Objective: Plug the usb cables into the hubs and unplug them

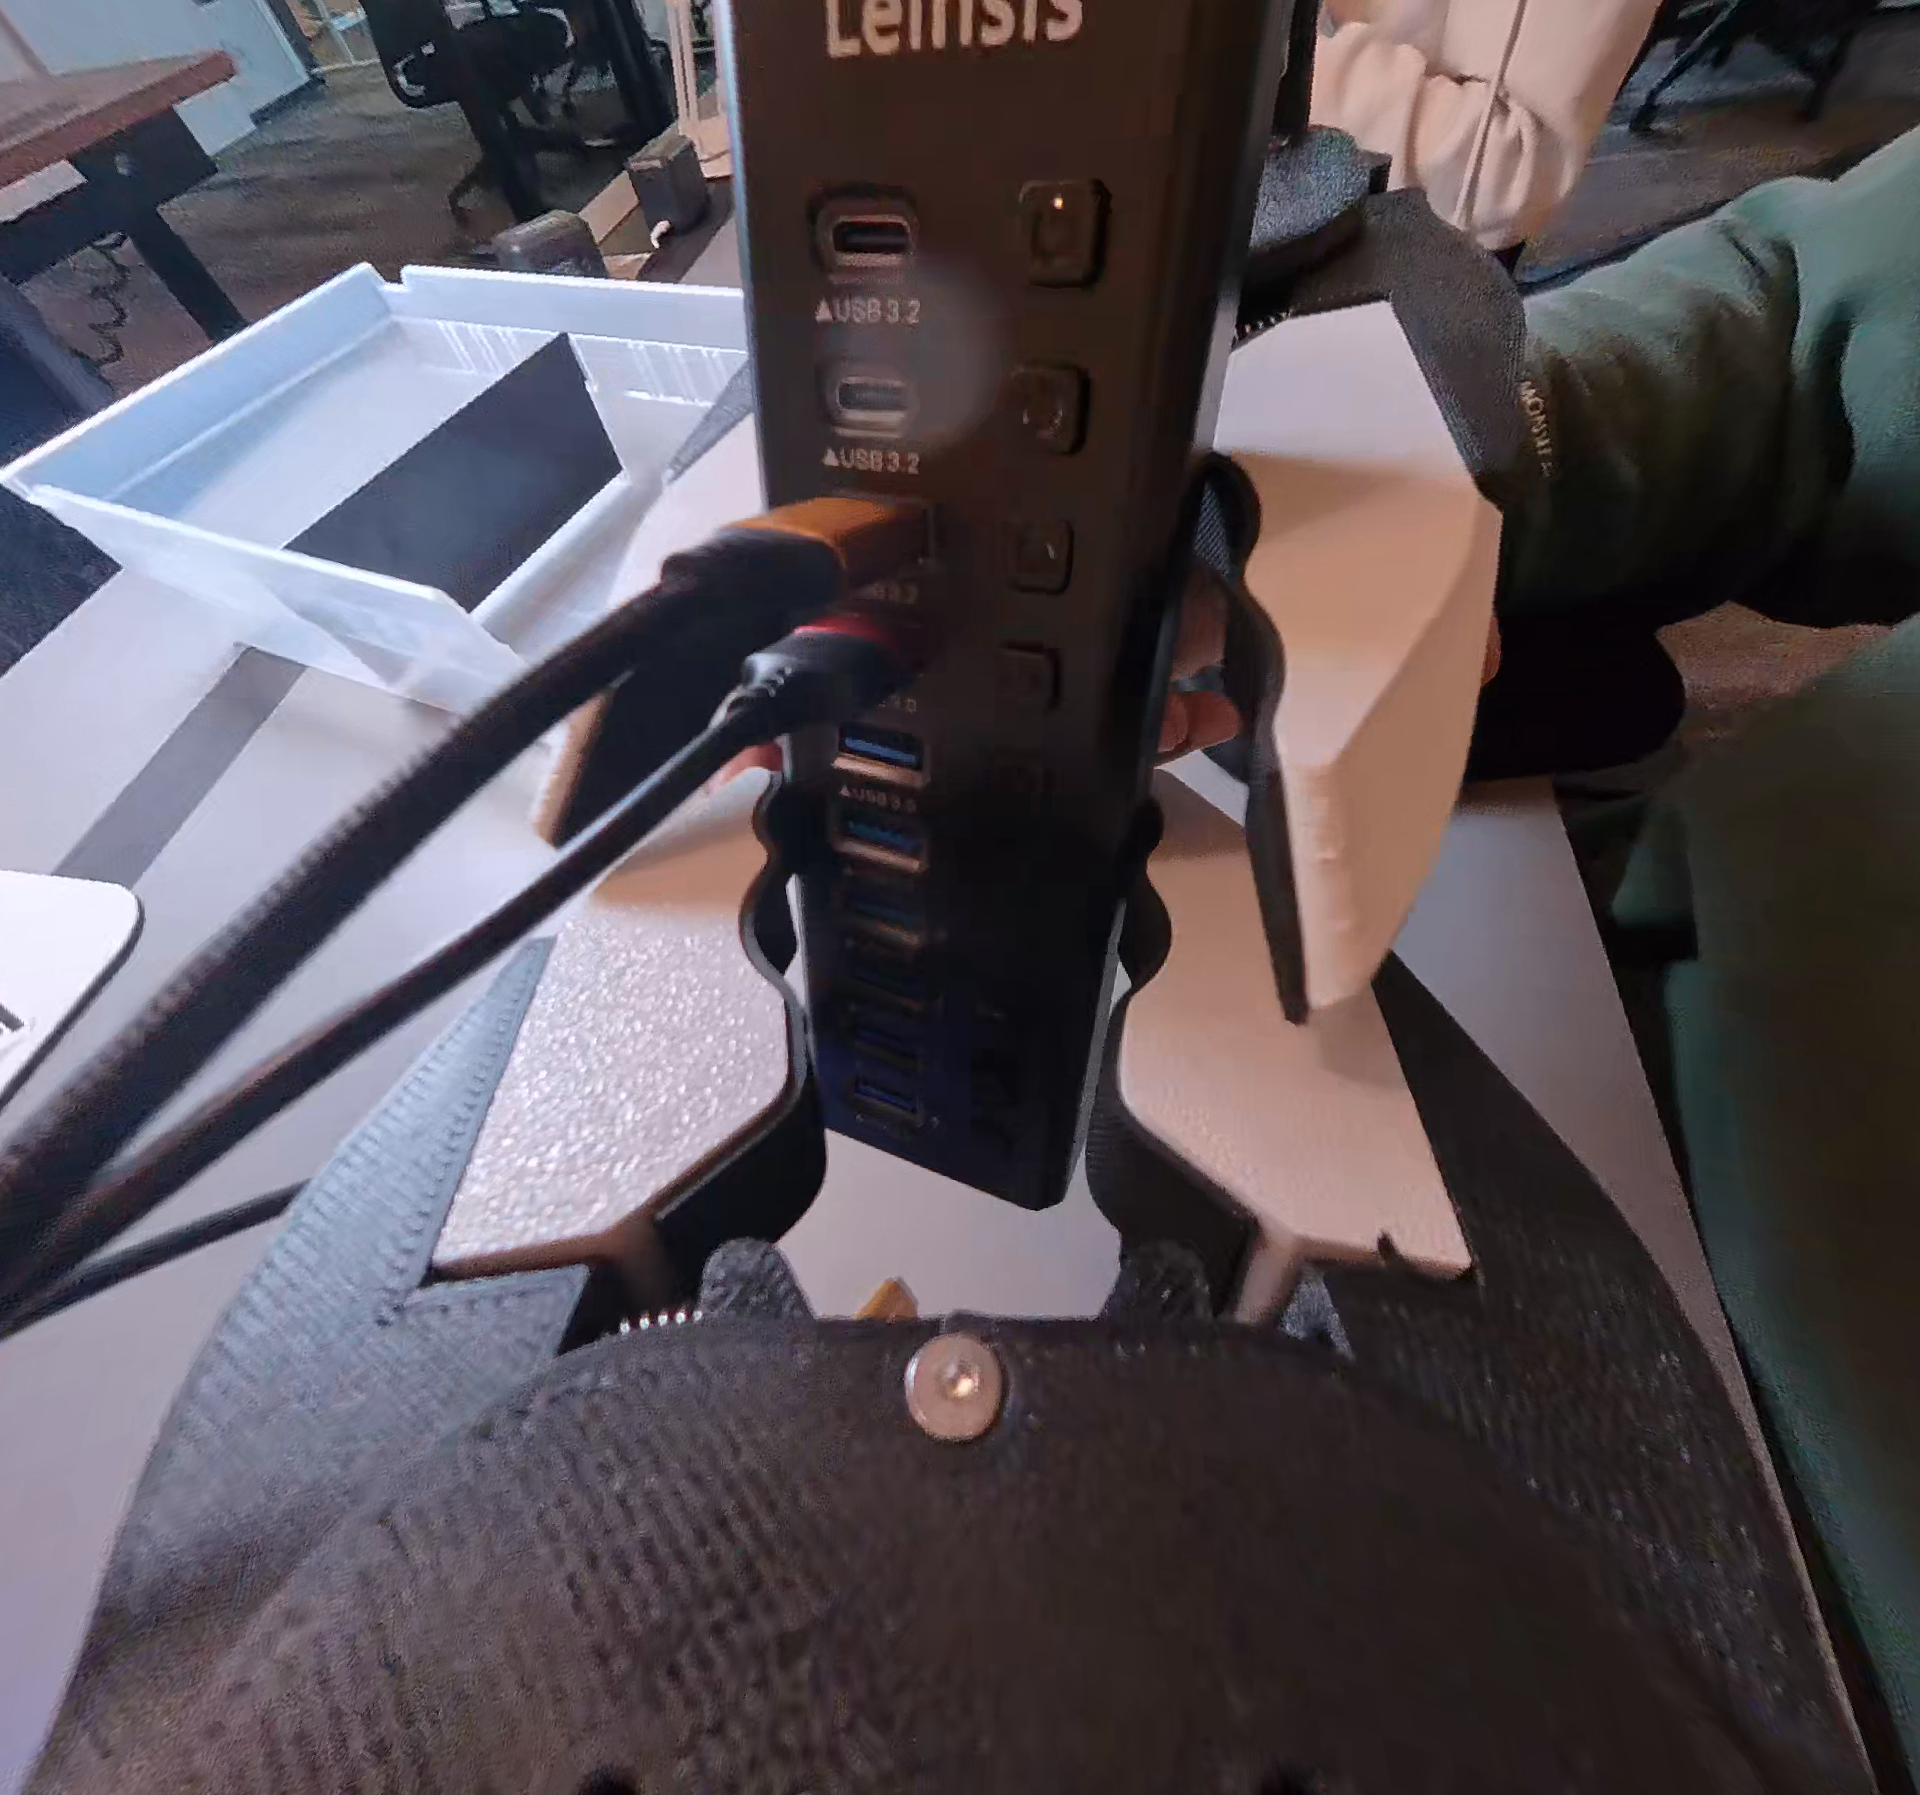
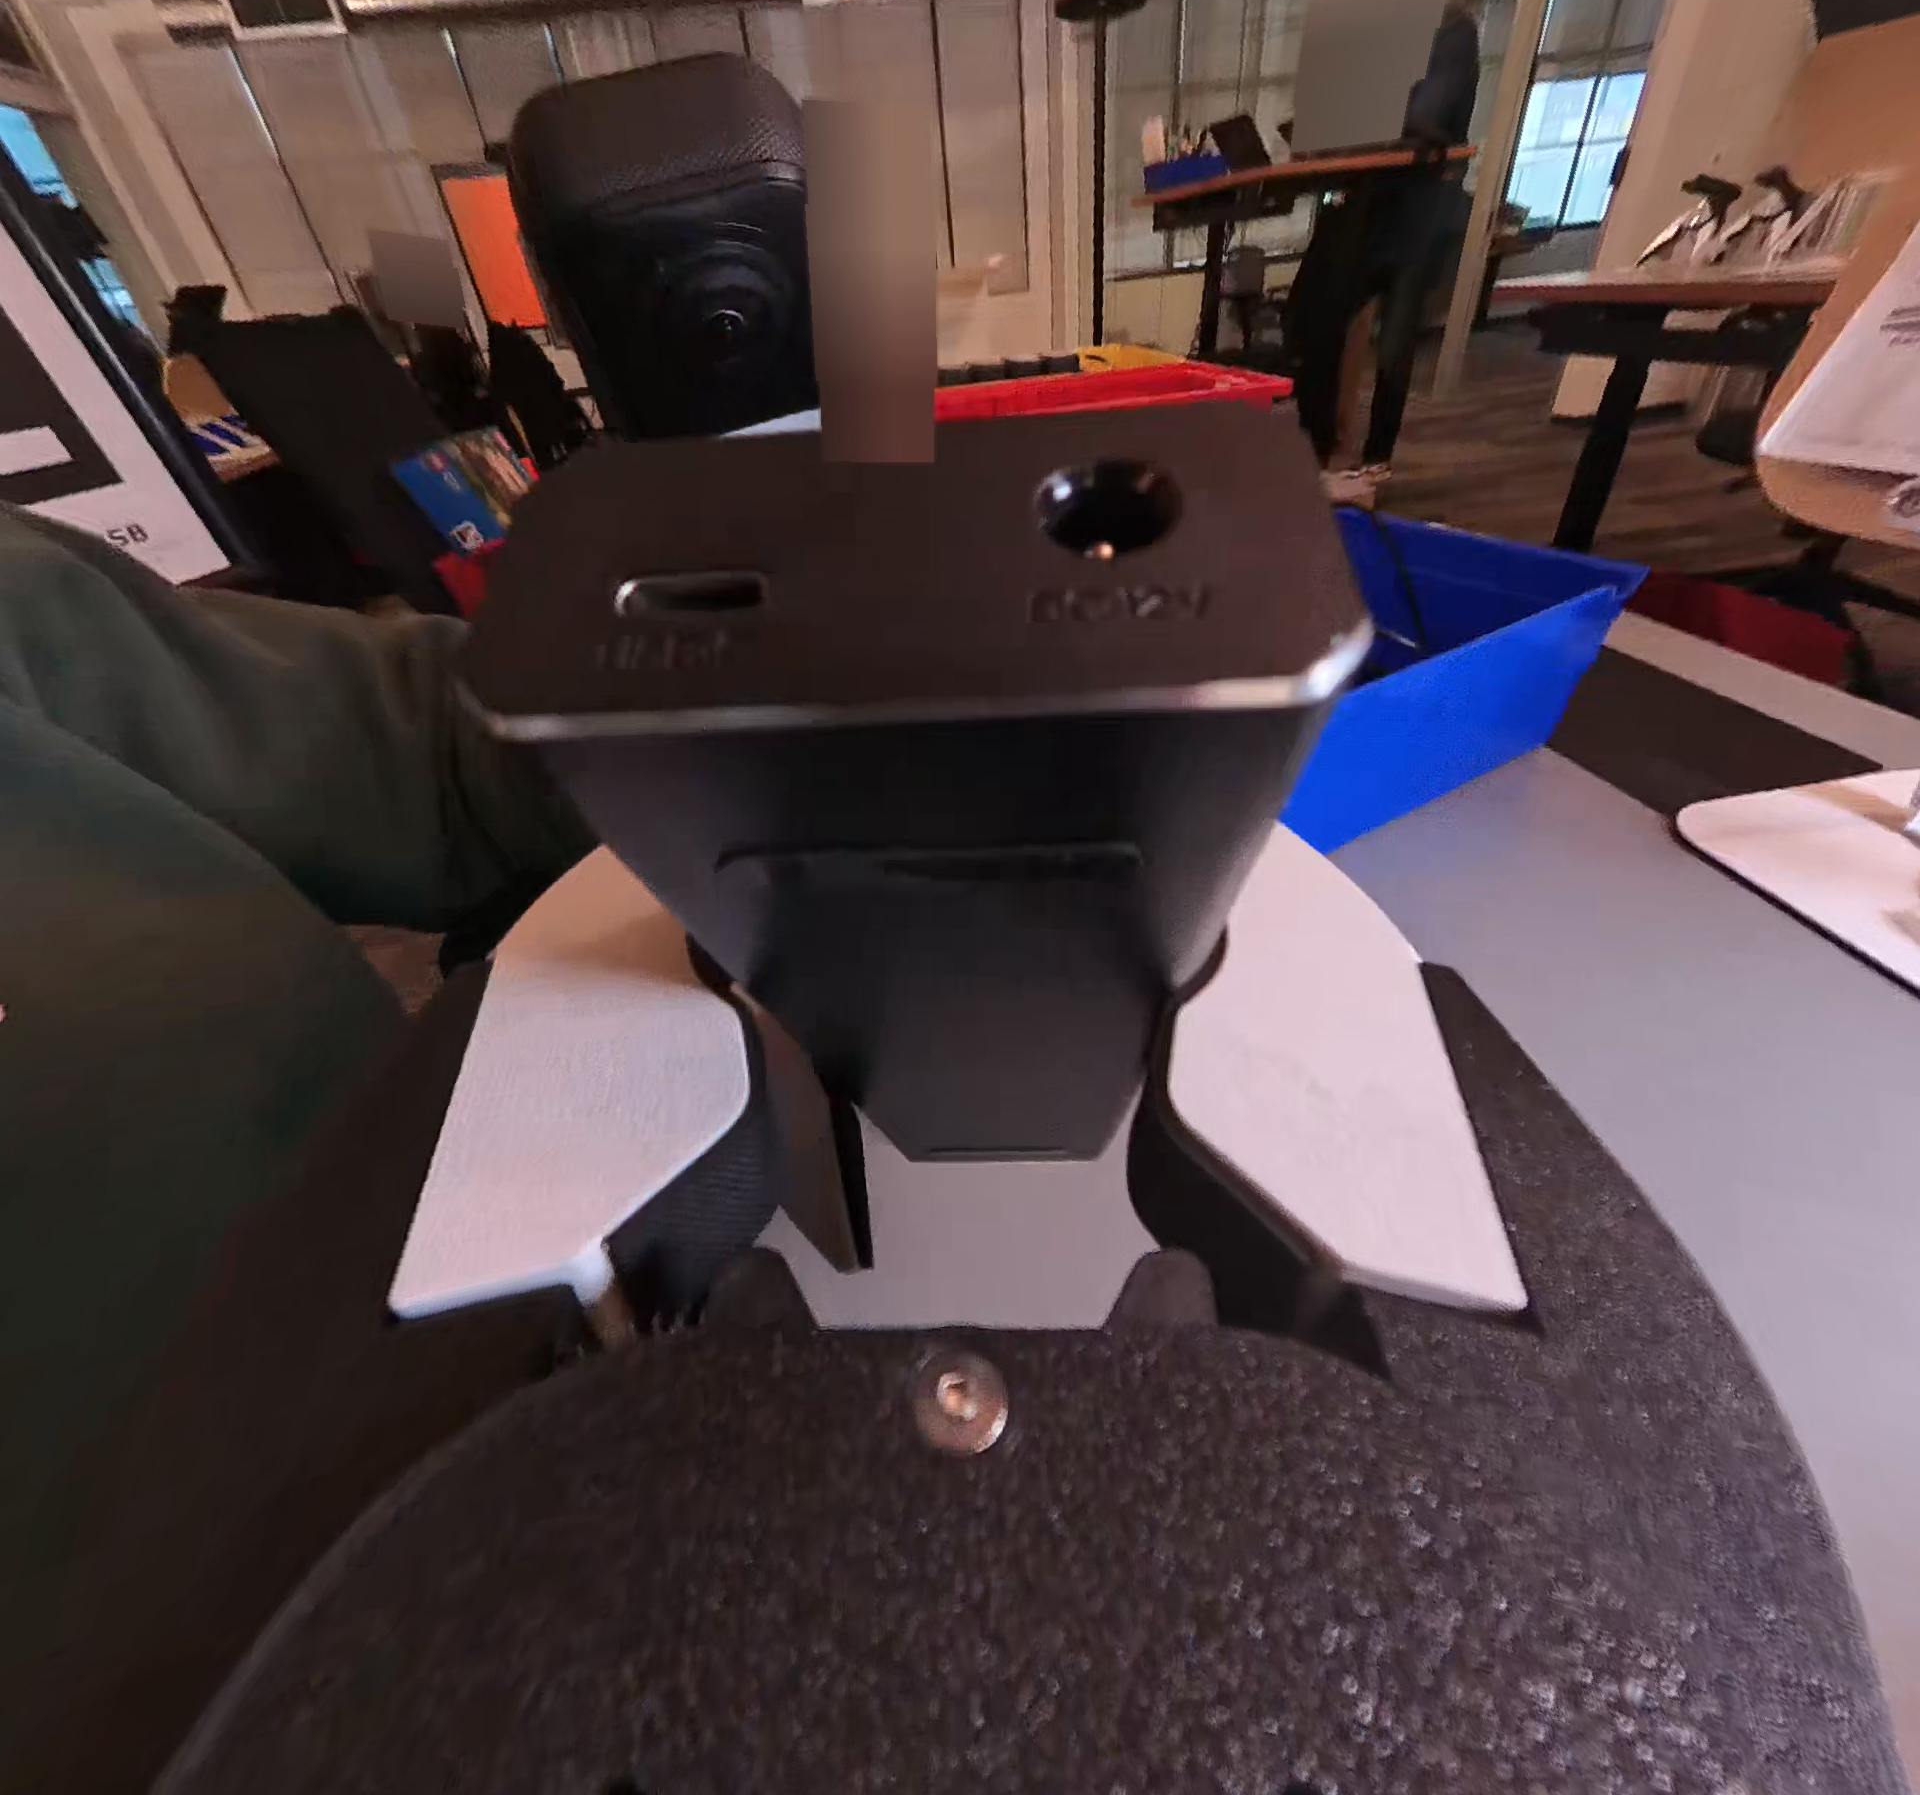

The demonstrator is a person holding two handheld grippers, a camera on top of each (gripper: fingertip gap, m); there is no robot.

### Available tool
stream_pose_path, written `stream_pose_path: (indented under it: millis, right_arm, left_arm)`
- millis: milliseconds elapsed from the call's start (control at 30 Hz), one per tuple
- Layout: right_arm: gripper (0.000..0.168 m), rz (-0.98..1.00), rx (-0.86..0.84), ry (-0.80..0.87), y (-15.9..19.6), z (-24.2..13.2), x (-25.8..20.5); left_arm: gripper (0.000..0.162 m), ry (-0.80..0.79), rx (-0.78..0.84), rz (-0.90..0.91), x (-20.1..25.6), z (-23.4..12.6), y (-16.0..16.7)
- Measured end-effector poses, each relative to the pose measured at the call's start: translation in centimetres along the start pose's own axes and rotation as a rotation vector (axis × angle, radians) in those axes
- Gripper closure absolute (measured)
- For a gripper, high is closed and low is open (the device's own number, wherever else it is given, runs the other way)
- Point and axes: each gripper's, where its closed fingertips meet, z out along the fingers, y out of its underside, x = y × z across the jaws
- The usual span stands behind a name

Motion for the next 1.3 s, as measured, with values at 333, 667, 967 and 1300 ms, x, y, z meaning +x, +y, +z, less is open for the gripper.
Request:
stream_pose_path:
  millis: [333,667,967,1300]
  right_arm:
    - [0.096,-0.029,-0.079,-0.075,2.5,-0.4,0.8]
    - [0.097,-0.009,-0.153,-0.094,4.2,-1.9,2.1]
    - [0.097,-0.226,-0.314,-0.127,7.1,0.3,-0.6]
    - [0.097,-0.299,-0.334,-0.099,8.1,-0.1,-0.2]
  left_arm:
    - [0.1,-0.004,-0.065,-0.017,0.0,0.4,2.3]
    - [0.138,-0.019,0.05,0.075,-0.1,-7.9,-1.6]
    - [0.133,-0.044,-0.204,0.213,-0.5,-3.6,3.3]
    - [0.147,0.057,-0.104,0.088,0.4,-3.4,2.7]
